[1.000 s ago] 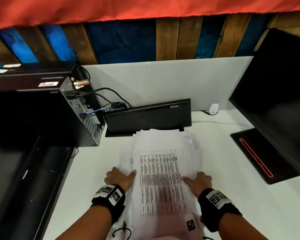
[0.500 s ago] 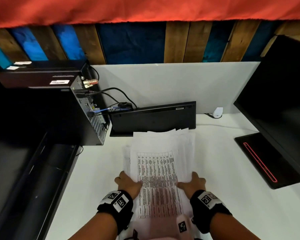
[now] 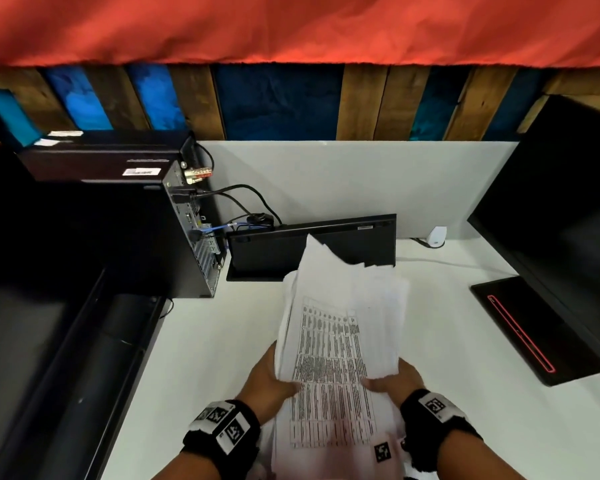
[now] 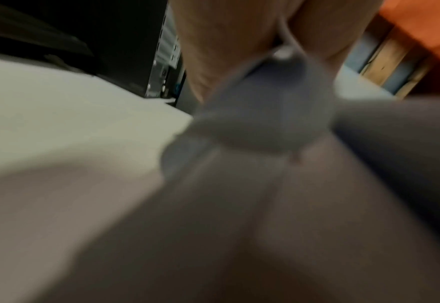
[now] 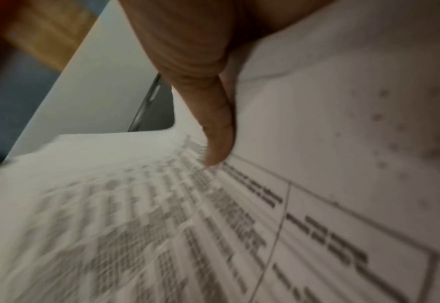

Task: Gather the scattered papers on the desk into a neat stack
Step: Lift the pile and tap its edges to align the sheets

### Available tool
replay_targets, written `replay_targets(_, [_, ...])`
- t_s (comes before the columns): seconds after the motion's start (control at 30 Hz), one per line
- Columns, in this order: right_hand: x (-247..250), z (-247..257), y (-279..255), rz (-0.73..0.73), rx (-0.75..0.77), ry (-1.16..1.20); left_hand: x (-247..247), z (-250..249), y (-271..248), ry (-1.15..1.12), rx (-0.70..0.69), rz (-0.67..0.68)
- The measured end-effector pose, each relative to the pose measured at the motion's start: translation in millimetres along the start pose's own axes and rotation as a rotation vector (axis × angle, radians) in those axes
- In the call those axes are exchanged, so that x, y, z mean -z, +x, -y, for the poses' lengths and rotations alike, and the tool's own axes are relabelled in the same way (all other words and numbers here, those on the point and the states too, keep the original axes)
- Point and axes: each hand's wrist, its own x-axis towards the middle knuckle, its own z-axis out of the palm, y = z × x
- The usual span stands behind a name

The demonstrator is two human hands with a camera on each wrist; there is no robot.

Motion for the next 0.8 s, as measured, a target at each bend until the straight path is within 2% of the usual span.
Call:
replay_targets(0.17, [28, 8, -20, 0.267, -0.078, 0.464, 16, -37, -19, -0.158, -0.077, 0.074])
replay_targets(0.27, [26, 19, -27, 0.339, -0.038, 0.519, 24, -56, -24, -0.133, -0.101, 0.094])
replay_targets(0.4, [27, 61, -44, 0.293, 0.255, 0.577, 36, -75, -22, -0.163, -0.16, -0.101])
replay_targets(0.53, [33, 93, -66, 0.151, 0.484, 0.498, 43, -97, -24, -0.165, -0.257, -0.207])
replay_targets(0.67, [42, 98, -74, 0.082, 0.519, 0.382, 51, -108, -30, -0.225, -0.309, -0.184])
replay_targets(0.8, [50, 101, -73, 0.172, 0.548, 0.473, 58, -112, -31, -0.306, -0.346, -0.067])
